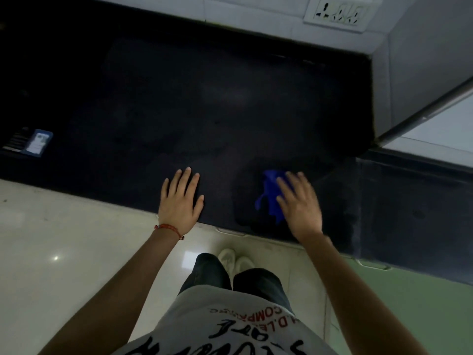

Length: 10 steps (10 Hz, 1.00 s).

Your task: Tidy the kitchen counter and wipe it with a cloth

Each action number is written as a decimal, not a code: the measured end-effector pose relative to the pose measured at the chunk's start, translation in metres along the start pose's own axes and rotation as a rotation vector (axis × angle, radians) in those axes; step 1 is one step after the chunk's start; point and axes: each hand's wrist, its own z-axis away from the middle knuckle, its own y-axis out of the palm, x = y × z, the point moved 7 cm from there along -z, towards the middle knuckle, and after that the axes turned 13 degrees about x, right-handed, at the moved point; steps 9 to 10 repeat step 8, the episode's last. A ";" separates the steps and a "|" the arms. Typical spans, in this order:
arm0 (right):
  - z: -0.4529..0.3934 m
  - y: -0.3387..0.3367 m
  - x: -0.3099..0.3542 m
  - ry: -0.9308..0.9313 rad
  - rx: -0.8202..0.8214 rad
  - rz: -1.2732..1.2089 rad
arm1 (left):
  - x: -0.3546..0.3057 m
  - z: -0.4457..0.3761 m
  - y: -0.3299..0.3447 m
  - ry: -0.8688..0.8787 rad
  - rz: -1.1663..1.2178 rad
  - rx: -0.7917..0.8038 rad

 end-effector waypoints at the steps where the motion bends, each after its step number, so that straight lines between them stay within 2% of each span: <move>1: -0.008 -0.005 -0.015 0.134 0.091 -0.059 | -0.002 0.002 0.000 -0.009 0.012 0.013; 2: 0.014 -0.001 0.007 -0.086 0.119 -0.060 | -0.002 0.007 0.001 -0.068 0.065 0.017; 3: 0.030 -0.004 -0.005 -0.113 0.117 -0.265 | -0.007 0.021 0.003 -0.151 0.158 -0.008; 4: 0.036 -0.020 -0.030 0.146 -0.019 -0.400 | -0.015 0.043 0.015 -0.180 0.215 -0.024; 5: 0.033 -0.015 -0.036 0.266 0.058 -0.393 | -0.020 0.067 0.026 -0.213 0.262 -0.023; 6: 0.025 -0.011 -0.035 0.314 0.148 -0.624 | -0.014 0.096 0.036 -0.288 0.335 -0.010; 7: 0.011 -0.018 -0.026 0.240 0.211 -0.747 | -0.002 0.127 0.052 -0.371 0.440 0.038; 8: 0.012 -0.025 0.003 0.212 0.269 -0.834 | 0.020 0.167 0.078 -0.514 0.655 0.047; 10: 0.012 -0.025 0.003 0.212 0.269 -0.834 | 0.020 0.167 0.078 -0.514 0.655 0.047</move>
